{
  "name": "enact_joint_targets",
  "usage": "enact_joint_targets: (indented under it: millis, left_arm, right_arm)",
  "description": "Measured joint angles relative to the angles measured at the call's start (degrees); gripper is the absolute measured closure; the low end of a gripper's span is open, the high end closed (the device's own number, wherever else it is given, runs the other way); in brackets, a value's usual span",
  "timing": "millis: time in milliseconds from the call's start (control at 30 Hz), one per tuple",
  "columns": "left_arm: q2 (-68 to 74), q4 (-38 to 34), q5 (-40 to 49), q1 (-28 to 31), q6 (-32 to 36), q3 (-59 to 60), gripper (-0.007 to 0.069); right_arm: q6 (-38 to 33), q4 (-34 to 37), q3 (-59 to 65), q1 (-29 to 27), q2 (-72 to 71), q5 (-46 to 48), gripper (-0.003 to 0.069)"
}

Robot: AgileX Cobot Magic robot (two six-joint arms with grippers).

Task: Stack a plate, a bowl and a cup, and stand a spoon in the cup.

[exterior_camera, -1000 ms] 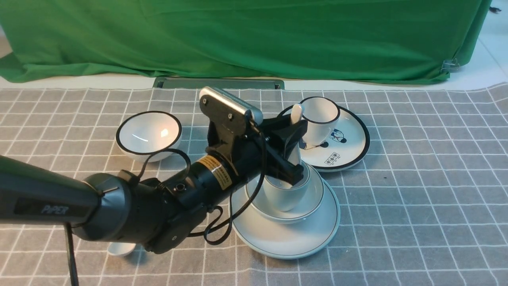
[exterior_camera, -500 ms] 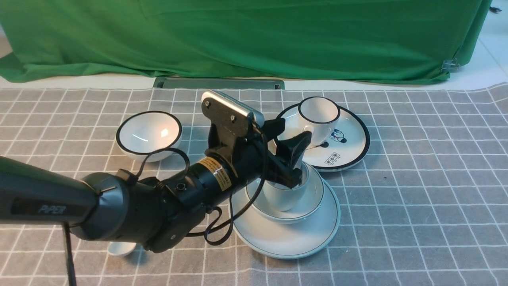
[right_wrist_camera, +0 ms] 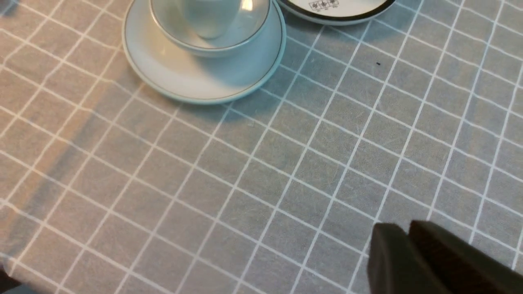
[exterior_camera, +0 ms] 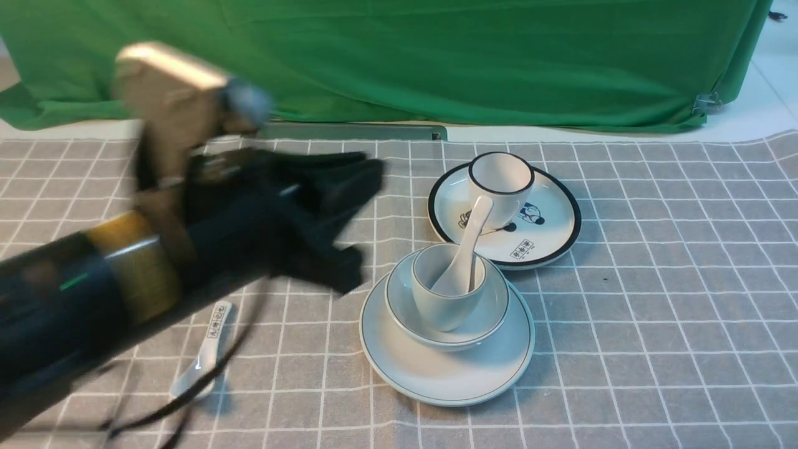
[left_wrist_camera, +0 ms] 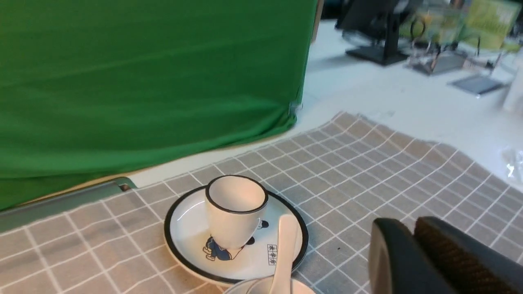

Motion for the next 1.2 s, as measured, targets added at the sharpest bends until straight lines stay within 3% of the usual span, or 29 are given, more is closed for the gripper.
enact_joint_targets:
  millis: [100, 333, 900, 967, 1067, 1133, 1200]
  left_arm:
    - [-12.3, 0.0, 0.8, 0.0, -0.2, 8.3, 0.0614]
    - [-31.3, 0.0, 1.5, 0.0, 2.9, 22.0, 0.0620]
    - [-34.0, 0.2, 1.9, 0.0, 4.0, 34.3, 0.0615]
    - [-34.0, 0.2, 2.2, 0.0, 4.1, 34.9, 0.0615]
    - [-34.0, 0.2, 2.3, 0.0, 4.2, 35.2, 0.0615]
    - [-34.0, 0.2, 2.3, 0.0, 4.2, 35.2, 0.0615]
    - [-34.0, 0.2, 2.3, 0.0, 4.2, 35.2, 0.0615]
  right_arm:
    - [1.8, 0.0, 1.0, 0.0, -1.9, -0.1, 0.0634]
    - [7.0, 0.0, 2.6, 0.0, -3.7, 0.5, 0.0638]
    - [7.6, 0.0, 2.8, -0.3, -3.9, -0.4, 0.0604]
    - [7.6, -0.2, 3.0, -1.3, -4.2, -0.7, 0.0603]
    - [5.3, -1.6, 5.0, -8.9, -7.0, -4.7, 0.0636]
    - [2.1, -1.6, 7.7, -12.4, -9.3, -11.2, 0.0641]
    - [-2.5, -1.4, 15.8, -18.1, -14.7, -24.0, 0.0642]
